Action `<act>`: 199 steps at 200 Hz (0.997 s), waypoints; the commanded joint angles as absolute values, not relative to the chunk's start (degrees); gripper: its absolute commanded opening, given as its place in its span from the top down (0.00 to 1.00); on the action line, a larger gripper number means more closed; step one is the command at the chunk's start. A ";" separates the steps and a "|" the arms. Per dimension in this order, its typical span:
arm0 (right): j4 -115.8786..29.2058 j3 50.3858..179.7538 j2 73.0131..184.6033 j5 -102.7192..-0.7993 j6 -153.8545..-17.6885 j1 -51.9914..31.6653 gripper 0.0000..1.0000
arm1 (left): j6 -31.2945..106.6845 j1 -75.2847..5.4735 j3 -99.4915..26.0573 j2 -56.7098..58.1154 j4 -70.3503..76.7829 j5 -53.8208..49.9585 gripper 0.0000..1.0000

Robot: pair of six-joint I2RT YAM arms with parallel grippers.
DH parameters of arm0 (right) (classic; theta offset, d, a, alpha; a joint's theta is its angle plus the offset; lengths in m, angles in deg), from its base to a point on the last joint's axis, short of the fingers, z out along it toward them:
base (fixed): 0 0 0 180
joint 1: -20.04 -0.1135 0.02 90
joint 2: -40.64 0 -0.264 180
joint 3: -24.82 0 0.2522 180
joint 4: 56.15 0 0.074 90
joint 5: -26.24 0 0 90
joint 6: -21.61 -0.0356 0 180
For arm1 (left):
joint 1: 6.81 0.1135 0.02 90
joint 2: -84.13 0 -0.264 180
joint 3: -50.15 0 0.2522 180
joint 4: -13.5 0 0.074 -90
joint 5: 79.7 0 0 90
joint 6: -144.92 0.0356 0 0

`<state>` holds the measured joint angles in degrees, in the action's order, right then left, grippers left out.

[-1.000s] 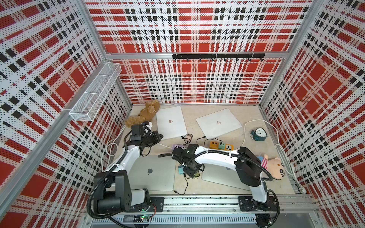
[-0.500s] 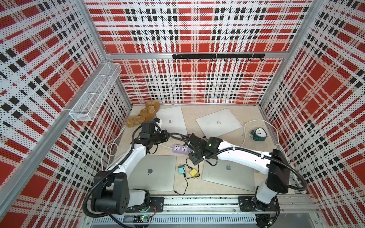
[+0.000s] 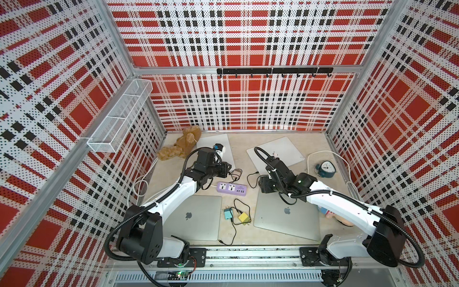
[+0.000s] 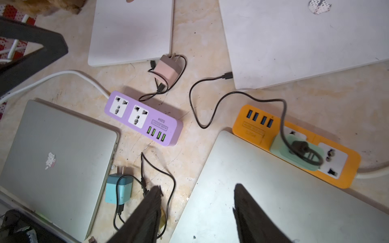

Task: Unplug the laptop charger
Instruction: Remove the charging cable from the laptop.

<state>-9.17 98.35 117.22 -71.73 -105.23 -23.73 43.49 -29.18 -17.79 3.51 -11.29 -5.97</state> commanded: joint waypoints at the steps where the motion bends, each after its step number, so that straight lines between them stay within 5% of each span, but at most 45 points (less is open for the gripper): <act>1: -14.62 96.23 114.05 -70.20 -106.66 -20.78 0.42 | 46.85 -31.43 -20.41 1.78 -9.67 -4.12 0.75; 94: -23.60 89.87 112.09 -62.04 -107.09 -9.52 0.42 | 64.10 -43.98 -28.50 -3.84 -8.55 -2.69 0.69; 199: -29.77 91.42 119.83 -54.00 -104.28 0.08 0.42 | 80.36 -40.68 -21.16 -8.73 6.63 -15.77 0.61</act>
<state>-27.05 89.65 117.61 -56.91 -105.42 -1.61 74.90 -42.73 -23.58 -7.07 -0.67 -9.93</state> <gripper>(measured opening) 0.578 0.386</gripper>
